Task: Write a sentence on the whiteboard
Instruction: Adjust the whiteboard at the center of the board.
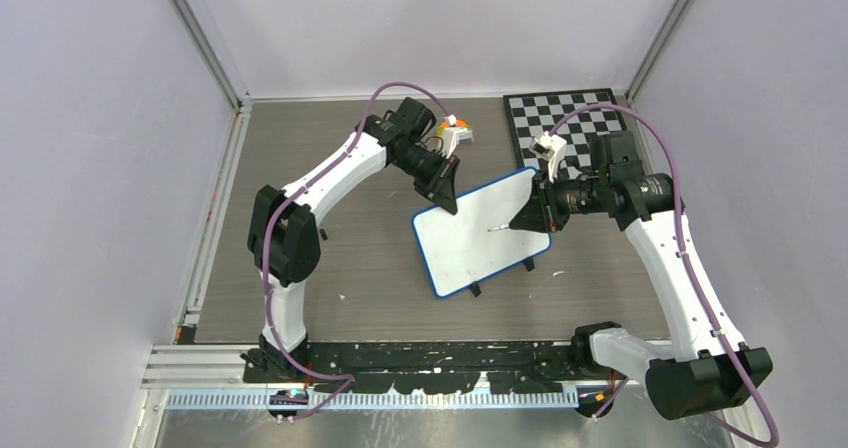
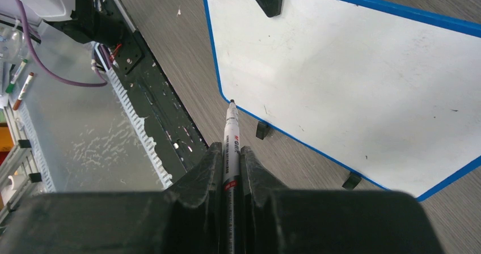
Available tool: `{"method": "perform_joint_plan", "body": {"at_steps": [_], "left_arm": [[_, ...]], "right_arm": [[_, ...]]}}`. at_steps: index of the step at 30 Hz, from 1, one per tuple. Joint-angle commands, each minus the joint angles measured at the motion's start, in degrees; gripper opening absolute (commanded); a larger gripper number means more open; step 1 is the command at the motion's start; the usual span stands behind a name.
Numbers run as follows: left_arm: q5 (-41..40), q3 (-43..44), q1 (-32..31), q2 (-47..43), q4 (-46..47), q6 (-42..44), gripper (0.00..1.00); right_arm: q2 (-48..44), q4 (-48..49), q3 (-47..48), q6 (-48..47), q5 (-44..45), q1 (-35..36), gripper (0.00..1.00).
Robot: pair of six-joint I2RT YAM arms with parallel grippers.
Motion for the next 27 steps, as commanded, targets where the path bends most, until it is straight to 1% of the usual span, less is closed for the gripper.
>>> {"method": "perform_joint_plan", "body": {"at_steps": [1, 7, 8, 9, 10, 11, 12, 13, 15, 17, 21, 27], "left_arm": [[-0.6, 0.9, 0.1, -2.4, 3.2, -1.4, 0.0], [-0.5, -1.7, -0.1, -2.0, 3.8, -1.4, 0.0], [-0.4, -2.2, -0.2, -1.8, 3.4, -0.8, 0.04], [-0.1, -2.1, -0.3, -1.7, 2.4, 0.1, 0.13], [-0.2, -1.6, -0.2, -1.7, 1.1, 0.9, 0.26], [-0.4, -1.1, 0.0, -2.0, 0.4, 1.3, 0.36], [-0.5, -0.9, 0.6, -2.7, 0.1, 1.5, 0.43], [-0.5, -0.3, 1.2, -3.5, -0.4, 1.9, 0.49], [0.3, 0.9, 2.7, -5.2, -2.3, 2.8, 0.55], [1.0, 0.4, 4.1, -7.5, -3.7, 4.1, 0.56], [3.6, -4.0, 5.8, -11.8, -4.5, 6.0, 0.55], [5.1, -9.9, 6.5, -14.2, -2.0, 4.9, 0.53]], "right_arm": [[-1.5, 1.5, 0.8, 0.0, 0.1, 0.4, 0.0], [-1.7, 1.5, 1.0, -0.2, 0.1, 0.6, 0.0], [-1.6, 1.5, 1.0, -0.4, 0.2, 0.6, 0.0], [-1.6, 1.5, 0.9, -0.6, 0.5, 0.7, 0.0], [-1.7, 1.5, 1.0, -0.7, 0.7, 0.8, 0.0], [-1.6, 1.6, 0.9, -0.8, 0.8, 1.0, 0.0], [-1.5, 2.0, 0.8, -0.8, 1.2, 1.3, 0.0], [-1.5, 2.4, 0.6, -0.5, 1.8, 1.6, 0.0], [-1.3, 4.0, 0.1, 0.5, 3.2, 2.7, 0.0], [-1.1, 5.3, 0.0, 1.6, 4.5, 4.3, 0.0], [-0.5, 10.5, -0.9, 5.7, 9.0, 9.0, 0.0], [3.4, 17.4, 0.9, 10.5, 15.6, 15.8, 0.0]]}}
